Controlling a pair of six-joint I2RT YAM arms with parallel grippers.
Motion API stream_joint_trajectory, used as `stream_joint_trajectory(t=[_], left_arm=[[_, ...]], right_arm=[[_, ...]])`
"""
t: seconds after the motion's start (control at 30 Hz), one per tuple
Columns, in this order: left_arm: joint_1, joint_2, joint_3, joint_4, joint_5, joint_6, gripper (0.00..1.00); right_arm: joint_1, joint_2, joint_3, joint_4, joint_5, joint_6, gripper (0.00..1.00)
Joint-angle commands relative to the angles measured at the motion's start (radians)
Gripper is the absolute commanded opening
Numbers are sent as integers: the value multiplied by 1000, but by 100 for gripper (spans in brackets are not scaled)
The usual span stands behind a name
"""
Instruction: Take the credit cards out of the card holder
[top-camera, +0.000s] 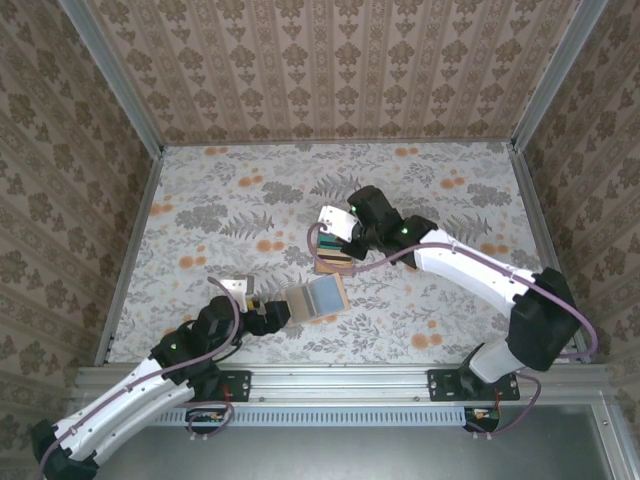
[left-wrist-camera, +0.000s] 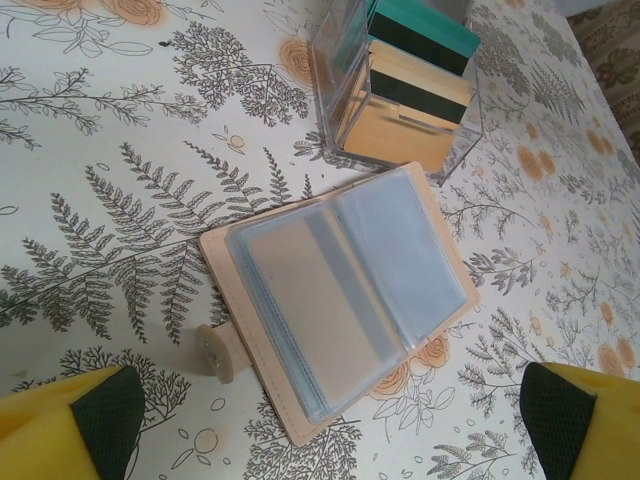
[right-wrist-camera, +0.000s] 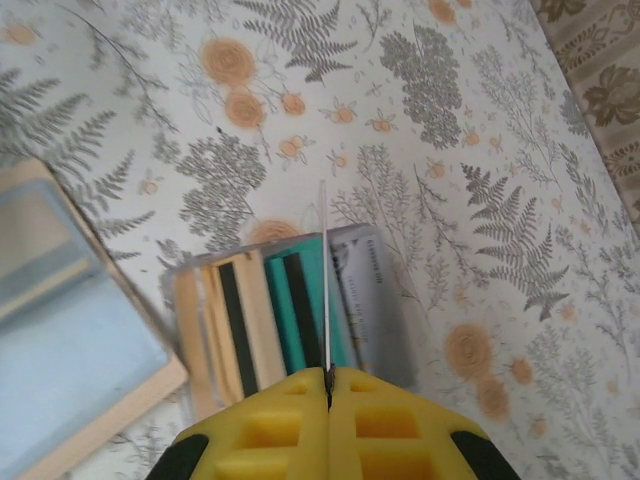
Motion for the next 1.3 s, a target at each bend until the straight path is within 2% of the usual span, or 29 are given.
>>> stream_joint_trajectory(t=[0.0,0.33,0.57,1.27], left_arm=[[4,-17,-14,-42,-21,-1,100],[27,-17,-9,-61,-29,20,100],[48,-17,-14,-67,-19,24,100],[86,-17,-21,-64,14,29,100]], right_arm=[[-34,72,91,-110,-11,-116,0],[-80,224,229,-218,-80,-138,0],[-86,276,254,-225,-87,-131,0],[-127,288,260,-194,-115,-109,0]])
